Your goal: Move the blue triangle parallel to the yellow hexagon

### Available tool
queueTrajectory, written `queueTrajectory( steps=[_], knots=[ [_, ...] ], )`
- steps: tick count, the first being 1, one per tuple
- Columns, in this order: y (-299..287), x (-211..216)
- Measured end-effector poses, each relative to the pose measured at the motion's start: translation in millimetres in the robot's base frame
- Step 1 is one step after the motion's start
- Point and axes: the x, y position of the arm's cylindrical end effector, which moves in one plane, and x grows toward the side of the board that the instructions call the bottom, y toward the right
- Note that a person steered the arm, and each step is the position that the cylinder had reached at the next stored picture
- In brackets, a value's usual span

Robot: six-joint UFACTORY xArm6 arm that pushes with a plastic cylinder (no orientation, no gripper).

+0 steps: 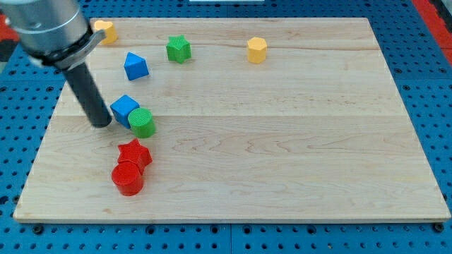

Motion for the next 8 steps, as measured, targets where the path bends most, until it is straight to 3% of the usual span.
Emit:
queueTrajectory(
  steps=[3, 4, 5, 8],
  knots=[
    [129, -27],
    [42, -20],
    [-23, -47],
    [-32, -116]
  ],
)
